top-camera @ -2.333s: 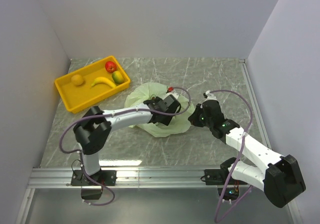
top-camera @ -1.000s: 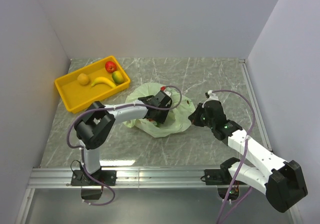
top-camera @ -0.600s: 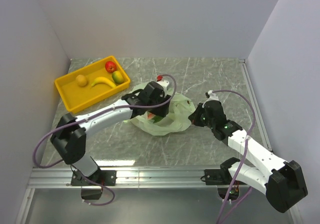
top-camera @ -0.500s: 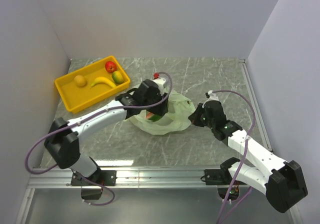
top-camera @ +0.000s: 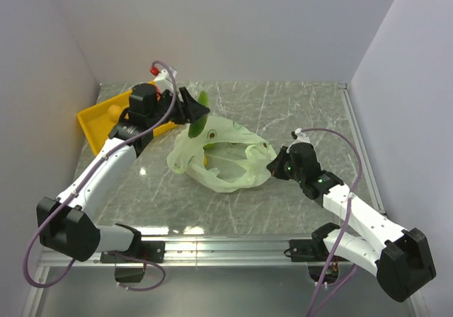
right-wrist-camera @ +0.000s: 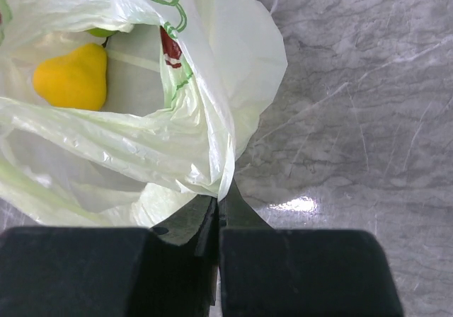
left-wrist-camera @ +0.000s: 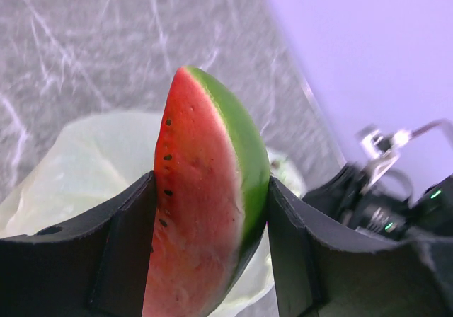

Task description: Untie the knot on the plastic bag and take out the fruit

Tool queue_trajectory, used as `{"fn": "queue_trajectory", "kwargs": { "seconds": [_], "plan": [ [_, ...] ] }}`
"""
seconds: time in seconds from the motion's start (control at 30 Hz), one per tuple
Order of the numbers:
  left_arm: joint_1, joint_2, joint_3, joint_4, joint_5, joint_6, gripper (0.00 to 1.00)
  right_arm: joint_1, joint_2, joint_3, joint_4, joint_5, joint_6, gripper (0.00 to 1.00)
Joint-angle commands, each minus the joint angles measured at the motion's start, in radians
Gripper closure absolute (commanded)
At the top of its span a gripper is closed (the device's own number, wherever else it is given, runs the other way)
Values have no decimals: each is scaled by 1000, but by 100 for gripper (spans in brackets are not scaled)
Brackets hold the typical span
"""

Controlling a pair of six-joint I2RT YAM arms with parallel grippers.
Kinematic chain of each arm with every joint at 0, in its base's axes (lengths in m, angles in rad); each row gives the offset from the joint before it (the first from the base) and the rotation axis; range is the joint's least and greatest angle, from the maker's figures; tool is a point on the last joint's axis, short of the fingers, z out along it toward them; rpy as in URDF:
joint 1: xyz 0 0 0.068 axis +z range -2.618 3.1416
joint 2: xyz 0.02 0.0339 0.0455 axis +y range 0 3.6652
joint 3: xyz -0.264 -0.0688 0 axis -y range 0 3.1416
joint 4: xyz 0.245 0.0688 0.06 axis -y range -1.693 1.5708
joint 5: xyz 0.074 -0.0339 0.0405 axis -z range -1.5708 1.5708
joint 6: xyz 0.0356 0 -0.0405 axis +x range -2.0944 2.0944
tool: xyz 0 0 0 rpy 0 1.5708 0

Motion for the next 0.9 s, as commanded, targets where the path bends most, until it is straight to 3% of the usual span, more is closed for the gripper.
{"fn": "queue_trajectory", "kwargs": {
  "seconds": [0.0,0.1,0.23,0.3,0.47,0.53,0.63,0.73,0.77,0.87],
  "plan": [
    [37,5,38,206,110,-161,99,6,-2,0,30,15,-7,100],
    [76,38,61,159,8,-168,99,8,1,0,33,9,-7,100],
    [165,108,93,0,-377,-134,99,8,-5,-6,33,4,-10,100],
    [242,140,108,-31,-488,-105,99,8,-10,-7,31,2,-11,100],
    [421,265,145,-48,-589,-102,99,8,-19,-10,25,5,-24,100],
    [472,330,174,-56,-615,-77,95,8,-20,-10,20,9,-27,100],
    [515,430,237,-88,-646,-45,84,8,-22,-9,17,10,-30,100],
    [541,499,283,-105,-663,-26,54,8,-20,0,7,10,-36,100],
    [550,509,297,-106,-668,-23,37,6,-19,5,4,10,-41,100],
    [555,521,314,-114,-674,-8,15,8,-19,16,-12,13,-53,100]
  ]
}}
